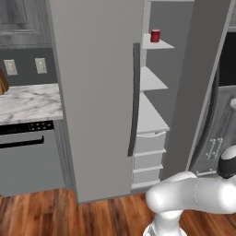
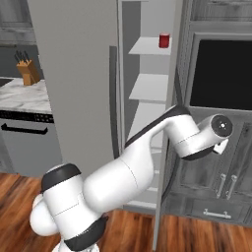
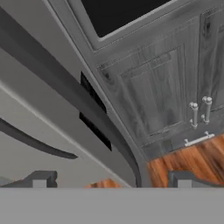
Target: Pick up the frozen steak from the freezer, place it on any shelf in the fridge, and close the fridge and freezer doors when done.
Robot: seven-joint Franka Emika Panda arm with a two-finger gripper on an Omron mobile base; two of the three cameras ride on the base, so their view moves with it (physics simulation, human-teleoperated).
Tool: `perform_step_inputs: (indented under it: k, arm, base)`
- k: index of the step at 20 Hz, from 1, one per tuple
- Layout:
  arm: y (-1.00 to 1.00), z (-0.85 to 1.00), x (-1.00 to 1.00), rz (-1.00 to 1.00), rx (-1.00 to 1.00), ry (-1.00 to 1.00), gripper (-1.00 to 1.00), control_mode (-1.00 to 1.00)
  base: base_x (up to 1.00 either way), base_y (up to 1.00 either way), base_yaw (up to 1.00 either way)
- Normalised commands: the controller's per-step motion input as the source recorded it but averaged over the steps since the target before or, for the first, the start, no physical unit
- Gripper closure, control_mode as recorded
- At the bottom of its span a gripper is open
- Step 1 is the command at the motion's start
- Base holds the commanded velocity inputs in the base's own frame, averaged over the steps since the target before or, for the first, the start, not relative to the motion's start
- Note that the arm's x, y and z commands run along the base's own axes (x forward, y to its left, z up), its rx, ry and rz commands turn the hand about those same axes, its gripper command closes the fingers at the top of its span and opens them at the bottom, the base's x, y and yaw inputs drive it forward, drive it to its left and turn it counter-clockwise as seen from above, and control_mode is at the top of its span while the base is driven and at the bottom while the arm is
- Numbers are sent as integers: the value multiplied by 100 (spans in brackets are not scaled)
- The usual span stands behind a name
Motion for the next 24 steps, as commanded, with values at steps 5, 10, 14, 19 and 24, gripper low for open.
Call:
perform_step_inputs:
  k: [5,10,14,19,24]
  arm:
    - [2,0,33,0,14,0,-100,-100]
    - [8,0,17,0,14,0,-100,-100]
    - [39,0,0,0,13,0,-100,-100]
    - [61,0,0,0,13,0,-100,-100]
    - [65,0,0,0,13,0,-100,-100]
  base:
    - [0,0,0]
    - [0,0,0]
    - [0,0,0]
    - [0,0,0]
    - [0,0,0]
